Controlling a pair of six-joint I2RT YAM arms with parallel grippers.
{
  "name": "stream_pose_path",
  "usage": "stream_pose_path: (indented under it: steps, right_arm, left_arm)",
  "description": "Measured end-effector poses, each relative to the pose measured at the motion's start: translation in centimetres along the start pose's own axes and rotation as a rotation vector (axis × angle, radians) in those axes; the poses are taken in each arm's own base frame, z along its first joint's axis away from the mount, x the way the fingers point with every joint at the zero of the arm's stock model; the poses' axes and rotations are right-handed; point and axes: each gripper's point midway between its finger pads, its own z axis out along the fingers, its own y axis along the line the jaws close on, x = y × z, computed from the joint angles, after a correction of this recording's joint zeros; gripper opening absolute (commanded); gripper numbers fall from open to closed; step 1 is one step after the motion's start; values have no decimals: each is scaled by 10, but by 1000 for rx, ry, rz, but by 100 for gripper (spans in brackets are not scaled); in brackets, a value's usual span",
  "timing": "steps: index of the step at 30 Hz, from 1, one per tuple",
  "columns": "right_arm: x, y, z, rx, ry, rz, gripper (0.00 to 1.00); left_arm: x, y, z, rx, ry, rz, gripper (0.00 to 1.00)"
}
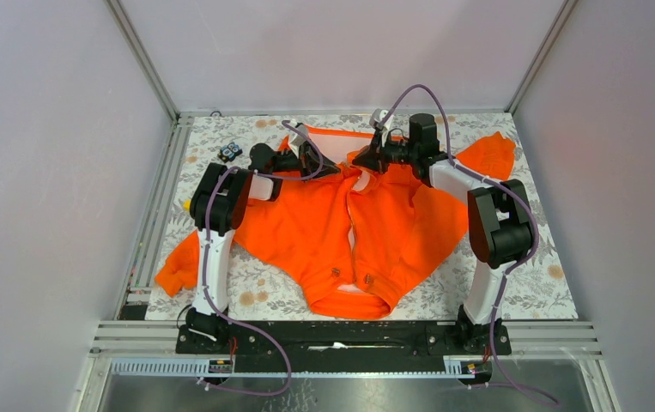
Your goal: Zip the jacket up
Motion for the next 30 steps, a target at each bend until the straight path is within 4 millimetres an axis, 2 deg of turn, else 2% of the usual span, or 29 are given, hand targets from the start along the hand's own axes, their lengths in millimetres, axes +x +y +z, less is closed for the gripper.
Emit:
stream_pose_path:
  steps: [30]
  right_arm:
    - [-9,4,9,11,-20,16,0]
  left_arm:
    - [0,1,1,6,2,-43,0]
